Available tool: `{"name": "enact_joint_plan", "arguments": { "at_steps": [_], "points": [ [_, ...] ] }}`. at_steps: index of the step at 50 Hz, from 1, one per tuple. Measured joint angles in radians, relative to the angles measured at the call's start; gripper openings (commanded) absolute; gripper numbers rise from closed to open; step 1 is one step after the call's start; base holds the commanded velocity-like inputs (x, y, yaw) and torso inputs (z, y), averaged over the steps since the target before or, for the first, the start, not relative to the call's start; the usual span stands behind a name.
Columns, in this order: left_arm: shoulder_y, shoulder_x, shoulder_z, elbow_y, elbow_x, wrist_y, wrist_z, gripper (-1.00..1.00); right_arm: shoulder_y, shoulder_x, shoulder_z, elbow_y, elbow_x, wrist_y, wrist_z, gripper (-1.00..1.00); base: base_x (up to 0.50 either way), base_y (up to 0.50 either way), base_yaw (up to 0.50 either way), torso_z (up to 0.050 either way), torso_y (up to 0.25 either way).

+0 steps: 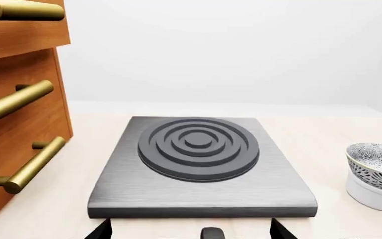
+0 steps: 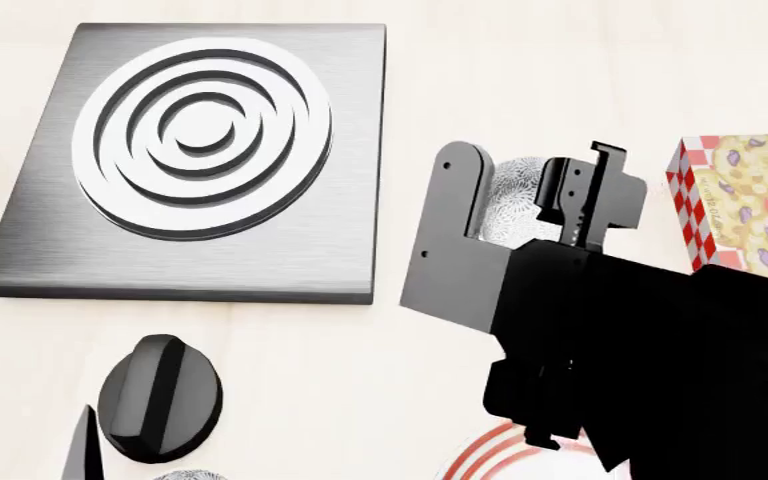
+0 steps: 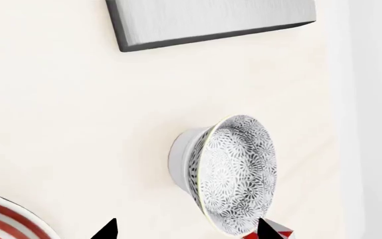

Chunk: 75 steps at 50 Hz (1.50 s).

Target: Pick the akita bowl on the ramekin and place it on the plate.

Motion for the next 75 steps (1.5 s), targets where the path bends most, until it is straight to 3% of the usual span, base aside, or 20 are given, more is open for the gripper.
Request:
{"name": "enact_joint_plan", "arguments": {
  "at_steps": [75],
  "points": [
    [-0.013, -0.030, 0.036, -0.040, -0.013, 0.028, -0.032, 1.00, -0.059, -0.133, -0.007, 0.237, -0.090, -0.132, 0.003, 1.00, 0.00, 0.00, 0.00, 0.000, 0.000]
  ]
}}
